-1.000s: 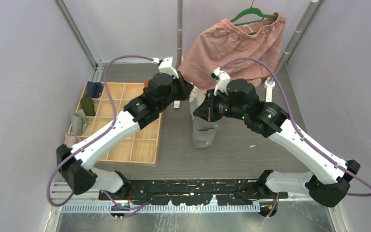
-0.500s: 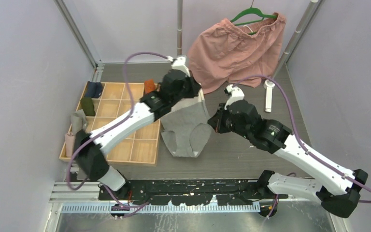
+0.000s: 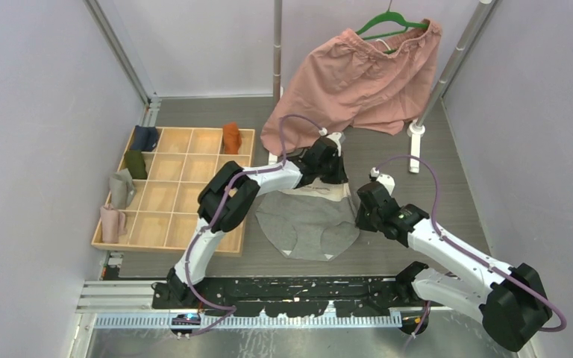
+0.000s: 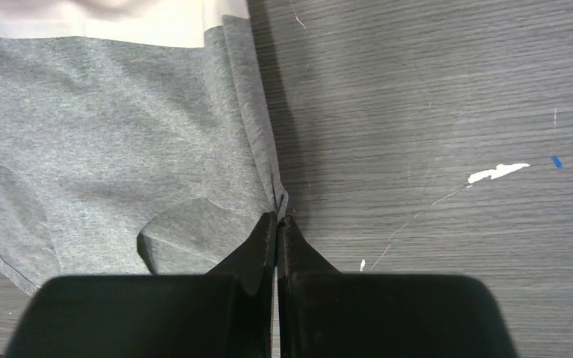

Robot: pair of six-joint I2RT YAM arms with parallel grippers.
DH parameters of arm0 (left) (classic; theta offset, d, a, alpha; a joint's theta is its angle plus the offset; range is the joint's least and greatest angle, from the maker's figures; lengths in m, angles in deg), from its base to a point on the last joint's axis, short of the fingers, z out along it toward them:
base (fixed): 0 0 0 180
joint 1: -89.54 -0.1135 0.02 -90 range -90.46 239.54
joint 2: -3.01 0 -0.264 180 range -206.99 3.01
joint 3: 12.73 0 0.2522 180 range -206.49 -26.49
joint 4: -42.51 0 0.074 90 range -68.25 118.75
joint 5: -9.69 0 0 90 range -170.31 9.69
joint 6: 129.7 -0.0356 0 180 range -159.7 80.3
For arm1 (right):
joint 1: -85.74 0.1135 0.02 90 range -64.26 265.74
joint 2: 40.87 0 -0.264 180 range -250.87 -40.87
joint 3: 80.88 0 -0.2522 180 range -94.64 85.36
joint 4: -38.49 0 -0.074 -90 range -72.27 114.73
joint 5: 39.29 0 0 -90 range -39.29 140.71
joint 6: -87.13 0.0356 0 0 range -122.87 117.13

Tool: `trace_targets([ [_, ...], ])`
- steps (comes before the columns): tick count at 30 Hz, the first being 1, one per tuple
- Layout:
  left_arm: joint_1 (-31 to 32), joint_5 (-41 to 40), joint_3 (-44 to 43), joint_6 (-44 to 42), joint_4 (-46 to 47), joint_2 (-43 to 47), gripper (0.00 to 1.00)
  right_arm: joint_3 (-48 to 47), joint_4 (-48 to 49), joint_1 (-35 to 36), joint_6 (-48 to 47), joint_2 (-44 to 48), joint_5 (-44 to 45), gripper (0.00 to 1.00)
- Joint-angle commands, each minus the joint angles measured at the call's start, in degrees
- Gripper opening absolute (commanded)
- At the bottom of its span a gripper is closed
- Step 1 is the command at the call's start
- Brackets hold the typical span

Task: Roll the underwear
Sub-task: Fold the underwear at the center of the board.

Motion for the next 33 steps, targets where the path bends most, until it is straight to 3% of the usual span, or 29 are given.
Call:
trace_targets([
  [1,-0.38,1.33,-4.21,-1.32,4.12,-1.51,0.01,0.34,1.70,-0.11,1.45,2.38,2.04,0.01],
  [8,0.11,3.67,-8.23,-1.72,4.64,-3.61,0.01,-0.93,-2.74,-0.19,3.74,7.40,6.23,0.01],
  [17,0.20,10.11,-13.12,1.03,9.78,-5.07,0.01,-8.89,-15.15,-0.19,5.19,11.73,10.18,0.01],
  [24,-0.25,12.72,-12.17,2.71,15.38,-4.78,0.01,-12.16,-12.63,-0.14,2.12,9.05,0.86,0.01],
  [33,-5.22,14.76,-1.76,5.54,22.99,1.44,0.01,-16.33,-3.45,-0.10,1.57,1.14,-10.13,0.01],
])
